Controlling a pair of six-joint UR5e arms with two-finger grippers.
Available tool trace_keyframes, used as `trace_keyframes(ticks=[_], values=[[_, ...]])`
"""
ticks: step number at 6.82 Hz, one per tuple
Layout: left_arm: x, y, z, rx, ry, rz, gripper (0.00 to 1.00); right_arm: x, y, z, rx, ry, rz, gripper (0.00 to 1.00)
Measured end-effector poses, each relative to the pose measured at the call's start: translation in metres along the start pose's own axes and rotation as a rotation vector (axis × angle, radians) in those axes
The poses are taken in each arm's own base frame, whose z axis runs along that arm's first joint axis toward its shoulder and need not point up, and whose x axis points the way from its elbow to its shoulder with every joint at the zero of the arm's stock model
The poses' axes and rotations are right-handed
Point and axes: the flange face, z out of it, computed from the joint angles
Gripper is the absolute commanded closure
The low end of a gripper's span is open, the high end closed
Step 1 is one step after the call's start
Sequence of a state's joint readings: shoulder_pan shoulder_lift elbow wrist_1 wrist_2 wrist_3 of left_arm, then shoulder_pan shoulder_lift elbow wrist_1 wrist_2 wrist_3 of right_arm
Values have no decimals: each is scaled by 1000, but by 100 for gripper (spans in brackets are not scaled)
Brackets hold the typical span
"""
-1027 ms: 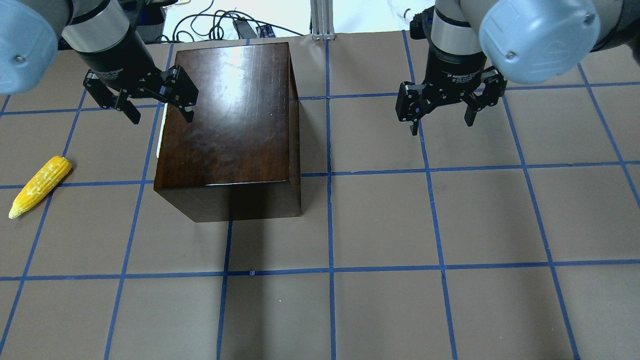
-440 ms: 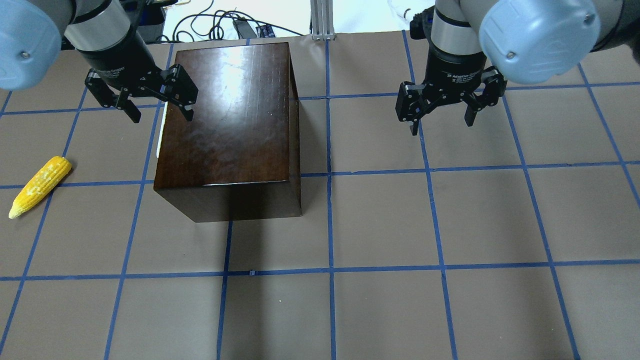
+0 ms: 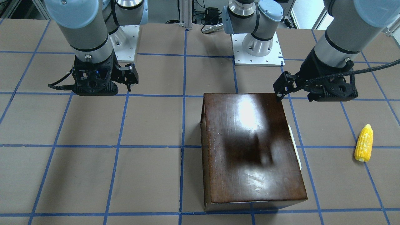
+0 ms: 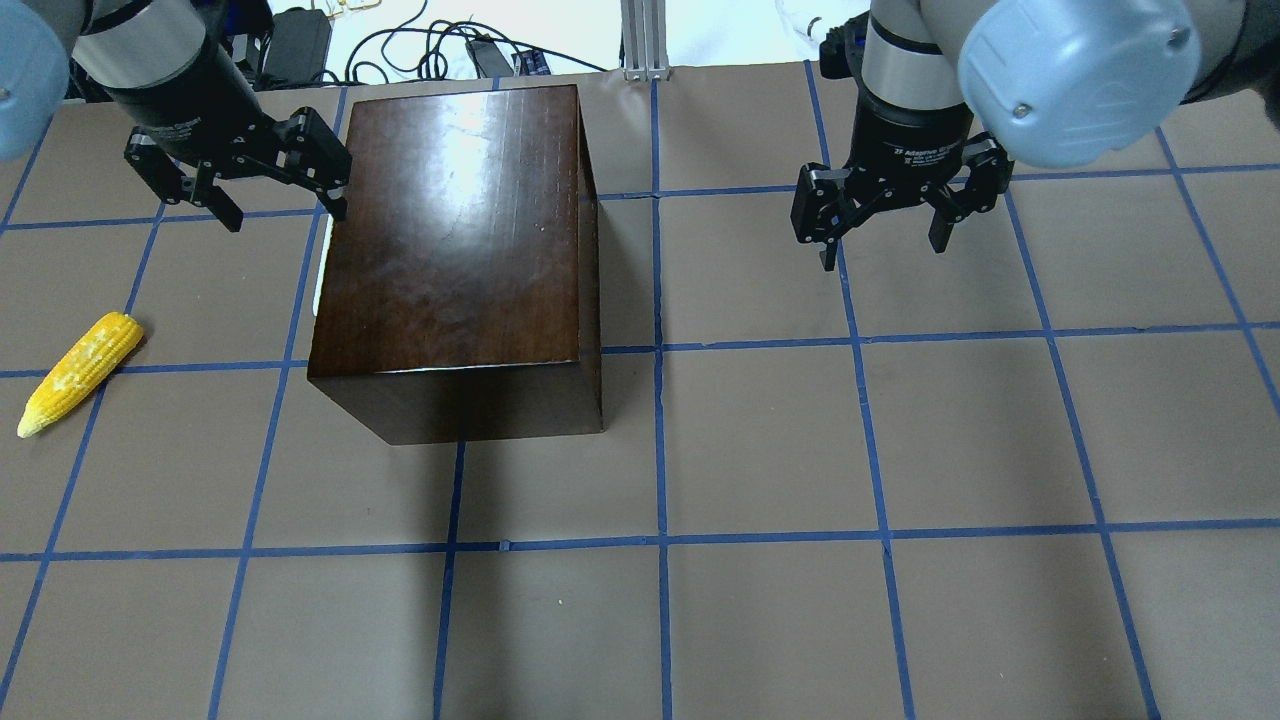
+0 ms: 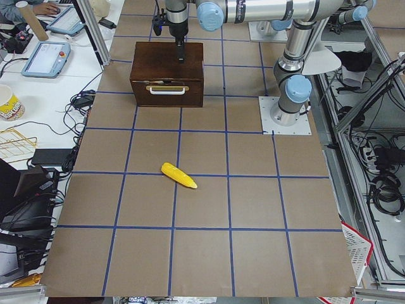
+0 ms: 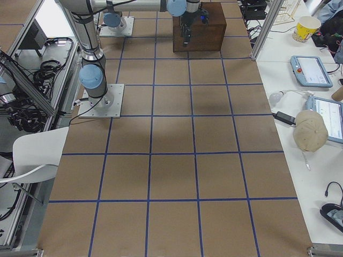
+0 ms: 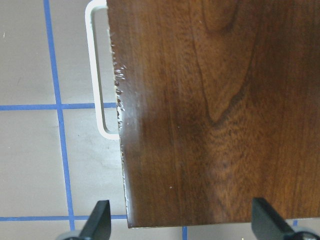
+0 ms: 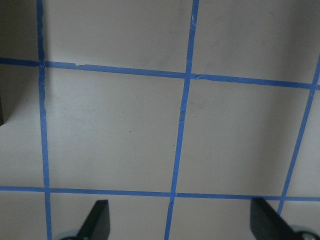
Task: Open drawer and put corn inside
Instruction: 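Move the left gripper beside the box toward the white drawer handle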
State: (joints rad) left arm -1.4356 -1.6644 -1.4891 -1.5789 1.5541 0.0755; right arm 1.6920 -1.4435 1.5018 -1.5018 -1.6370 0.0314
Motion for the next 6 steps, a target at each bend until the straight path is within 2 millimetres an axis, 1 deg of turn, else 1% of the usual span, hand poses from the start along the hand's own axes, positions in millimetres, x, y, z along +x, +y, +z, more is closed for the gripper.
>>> trace_keyframes(ticks=[2, 3, 4, 6], values=[[-24, -9, -3, 21, 16, -44, 0, 0, 0, 0, 0, 1, 0, 0], [-41, -16, -2, 29, 64, -82, 0, 0, 0, 0, 0, 1, 0, 0], [-57, -24, 2, 34, 111, -107, 0, 0, 0, 0, 0, 1, 0, 0], [-87, -41, 18, 40, 137, -66, 0, 0, 0, 0, 0, 0, 0, 0]])
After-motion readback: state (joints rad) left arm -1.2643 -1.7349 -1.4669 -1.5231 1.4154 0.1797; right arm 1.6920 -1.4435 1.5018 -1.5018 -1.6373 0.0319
